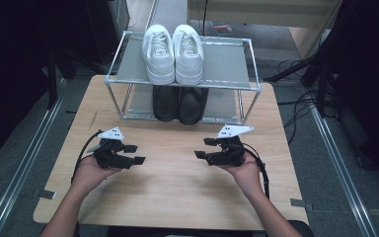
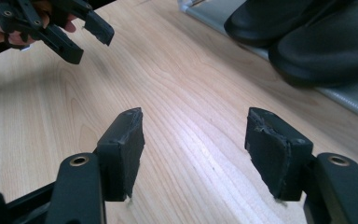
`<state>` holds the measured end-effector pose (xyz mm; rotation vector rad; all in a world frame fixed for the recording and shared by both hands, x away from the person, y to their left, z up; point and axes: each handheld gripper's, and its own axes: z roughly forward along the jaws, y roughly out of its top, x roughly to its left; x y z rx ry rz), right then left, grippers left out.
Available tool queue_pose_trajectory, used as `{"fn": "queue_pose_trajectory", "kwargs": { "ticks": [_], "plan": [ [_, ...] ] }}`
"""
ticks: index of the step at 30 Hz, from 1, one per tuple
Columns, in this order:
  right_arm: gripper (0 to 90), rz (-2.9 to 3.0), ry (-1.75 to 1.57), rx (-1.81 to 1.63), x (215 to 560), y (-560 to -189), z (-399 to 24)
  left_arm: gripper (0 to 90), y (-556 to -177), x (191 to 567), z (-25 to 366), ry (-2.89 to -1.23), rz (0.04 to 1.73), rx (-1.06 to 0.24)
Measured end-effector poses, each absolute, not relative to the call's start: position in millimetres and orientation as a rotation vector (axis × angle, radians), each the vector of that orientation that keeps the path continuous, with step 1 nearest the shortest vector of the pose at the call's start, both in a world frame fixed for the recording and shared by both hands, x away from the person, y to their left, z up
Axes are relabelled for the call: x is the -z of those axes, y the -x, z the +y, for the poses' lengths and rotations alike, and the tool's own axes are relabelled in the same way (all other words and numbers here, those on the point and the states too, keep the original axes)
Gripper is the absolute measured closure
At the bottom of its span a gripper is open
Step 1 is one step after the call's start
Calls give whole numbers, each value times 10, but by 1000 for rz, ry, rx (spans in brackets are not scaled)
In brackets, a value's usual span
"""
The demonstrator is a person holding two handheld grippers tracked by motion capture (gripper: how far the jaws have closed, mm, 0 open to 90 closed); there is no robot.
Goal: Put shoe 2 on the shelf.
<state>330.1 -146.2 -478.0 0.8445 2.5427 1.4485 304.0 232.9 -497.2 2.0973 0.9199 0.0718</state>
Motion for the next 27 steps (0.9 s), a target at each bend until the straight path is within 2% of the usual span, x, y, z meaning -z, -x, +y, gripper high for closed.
{"fn": "queue_pose_trajectory", "kwargs": {
  "ticks": [10, 20, 23, 27],
  "plan": [
    [388, 2587, -866, -1386, 5031, -3281, -1352, 350, -3016, 4982, 2244, -2137, 871, -75],
    [381, 2633, -813, -1332, 5095, -3267, -1214, 334, -2984, 5039, 2106, -2202, 810, -79],
    [374, 2640, -840, -1333, 5127, -3295, -1216, 287, -2974, 5079, 2030, -2203, 814, -95],
    [335, 2669, -841, -1252, 5201, -3333, -1179, 272, -2961, 5156, 1929, -2204, 785, -134]
  ]
}}
